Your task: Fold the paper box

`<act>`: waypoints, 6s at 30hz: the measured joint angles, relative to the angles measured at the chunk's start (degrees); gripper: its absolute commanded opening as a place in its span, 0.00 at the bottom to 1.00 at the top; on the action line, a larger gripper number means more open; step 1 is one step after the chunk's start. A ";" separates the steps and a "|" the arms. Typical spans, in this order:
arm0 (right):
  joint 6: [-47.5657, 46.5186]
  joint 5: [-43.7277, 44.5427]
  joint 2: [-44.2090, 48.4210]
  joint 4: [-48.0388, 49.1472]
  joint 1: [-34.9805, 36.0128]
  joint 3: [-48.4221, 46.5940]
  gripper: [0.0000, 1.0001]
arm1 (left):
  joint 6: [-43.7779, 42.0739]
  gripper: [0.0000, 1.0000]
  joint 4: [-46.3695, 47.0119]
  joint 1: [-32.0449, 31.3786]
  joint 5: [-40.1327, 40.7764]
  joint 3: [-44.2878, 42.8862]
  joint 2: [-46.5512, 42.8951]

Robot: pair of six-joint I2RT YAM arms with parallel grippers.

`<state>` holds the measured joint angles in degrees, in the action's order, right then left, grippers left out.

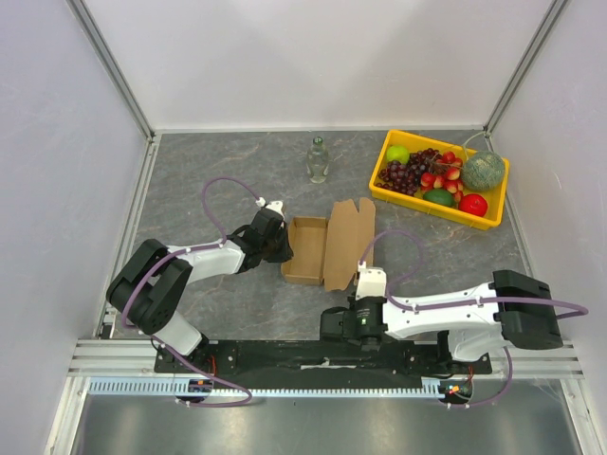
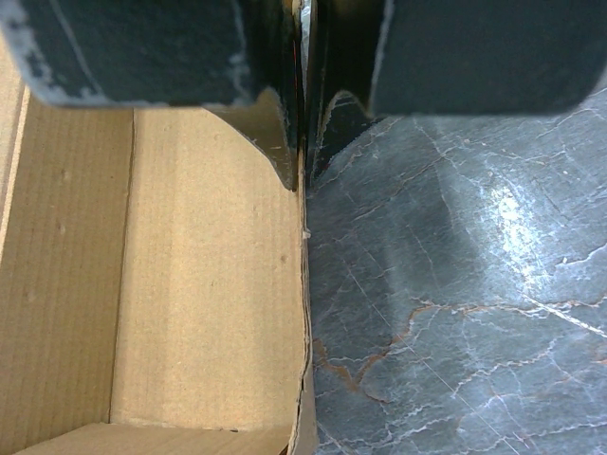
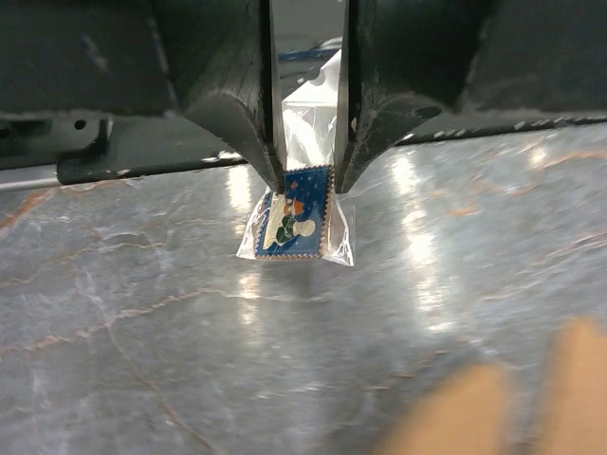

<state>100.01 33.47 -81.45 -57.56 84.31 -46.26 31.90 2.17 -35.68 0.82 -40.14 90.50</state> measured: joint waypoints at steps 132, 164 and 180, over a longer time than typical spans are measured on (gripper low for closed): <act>-57.18 -34.51 18.18 47.54 -51.69 5.42 0.22 | -1.62 0.64 -19.76 -3.69 4.50 -8.31 -3.63; -58.07 -34.53 17.73 46.18 -51.69 5.05 0.16 | -2.60 0.02 -17.86 -4.22 1.97 -1.27 -10.29; -58.16 -36.70 16.68 47.04 -51.87 4.83 0.14 | -2.54 0.02 -17.25 -9.90 1.62 -6.38 -4.28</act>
<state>41.85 -3.22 -64.77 -10.52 32.45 -41.43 29.36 -15.07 -45.58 2.44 -46.52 86.21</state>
